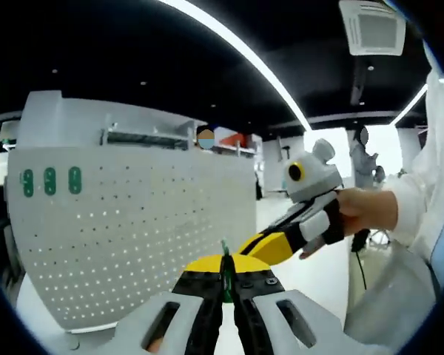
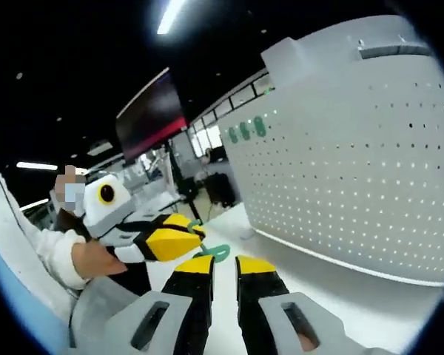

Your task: Insert the hook assembly into the mounting plate slot until the hook locks in place.

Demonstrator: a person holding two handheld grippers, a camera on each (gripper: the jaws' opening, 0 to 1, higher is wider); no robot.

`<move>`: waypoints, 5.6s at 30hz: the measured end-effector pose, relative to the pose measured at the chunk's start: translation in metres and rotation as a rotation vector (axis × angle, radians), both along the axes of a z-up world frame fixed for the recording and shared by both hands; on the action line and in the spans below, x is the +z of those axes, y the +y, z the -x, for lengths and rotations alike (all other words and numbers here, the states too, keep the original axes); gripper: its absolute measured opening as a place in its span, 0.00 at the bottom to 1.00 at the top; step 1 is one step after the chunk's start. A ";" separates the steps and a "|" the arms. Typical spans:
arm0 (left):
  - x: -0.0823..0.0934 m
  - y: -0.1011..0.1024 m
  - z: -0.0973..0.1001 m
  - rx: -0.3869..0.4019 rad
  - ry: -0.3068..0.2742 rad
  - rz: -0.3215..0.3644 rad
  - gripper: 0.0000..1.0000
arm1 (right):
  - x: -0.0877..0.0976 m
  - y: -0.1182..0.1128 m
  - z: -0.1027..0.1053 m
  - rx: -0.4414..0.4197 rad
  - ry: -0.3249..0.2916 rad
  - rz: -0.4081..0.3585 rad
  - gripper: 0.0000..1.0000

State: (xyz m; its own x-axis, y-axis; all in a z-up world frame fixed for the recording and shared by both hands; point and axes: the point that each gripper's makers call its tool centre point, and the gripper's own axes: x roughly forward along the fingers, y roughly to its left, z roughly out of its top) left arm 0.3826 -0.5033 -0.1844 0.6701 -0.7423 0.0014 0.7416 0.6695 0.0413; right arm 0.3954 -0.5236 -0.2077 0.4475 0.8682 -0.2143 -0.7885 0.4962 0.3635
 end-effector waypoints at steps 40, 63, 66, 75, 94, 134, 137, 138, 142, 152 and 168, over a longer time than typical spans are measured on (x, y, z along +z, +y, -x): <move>0.004 -0.010 0.006 -0.016 -0.045 -0.041 0.03 | 0.022 -0.001 0.000 -0.051 -0.230 0.062 0.01; 0.002 -0.012 0.004 0.076 0.011 -0.052 0.04 | 0.035 0.000 -0.004 -0.121 -0.442 0.145 0.00; 0.001 -0.012 0.003 0.085 0.005 -0.060 0.05 | 0.035 0.000 -0.005 -0.129 -0.437 0.139 0.00; 0.002 -0.010 -0.001 0.120 -0.053 -0.114 0.11 | 0.036 -0.004 -0.009 -0.149 -0.424 0.119 0.00; 0.008 -0.013 -0.014 0.216 -0.147 -0.187 0.06 | 0.046 -0.004 -0.010 -0.203 -0.360 0.013 0.00; 0.008 -0.003 -0.021 0.267 -0.086 -0.154 0.03 | 0.047 -0.013 -0.011 -0.212 -0.395 0.071 0.30; 0.010 -0.001 -0.025 0.282 -0.086 -0.155 0.03 | 0.046 -0.016 -0.012 -0.222 -0.396 0.070 0.35; 0.010 0.000 -0.025 0.285 -0.086 -0.153 0.03 | 0.046 -0.018 -0.012 -0.226 -0.397 0.070 0.37; 0.013 0.005 -0.030 0.308 -0.081 -0.146 0.03 | 0.046 -0.022 -0.014 -0.235 -0.392 0.067 0.44; 0.016 0.014 -0.039 0.349 -0.068 -0.147 0.03 | 0.045 -0.028 -0.018 -0.249 -0.409 0.098 0.61; 0.026 0.026 -0.054 0.391 -0.054 -0.128 0.03 | 0.037 -0.039 -0.018 -0.248 -0.420 0.151 0.83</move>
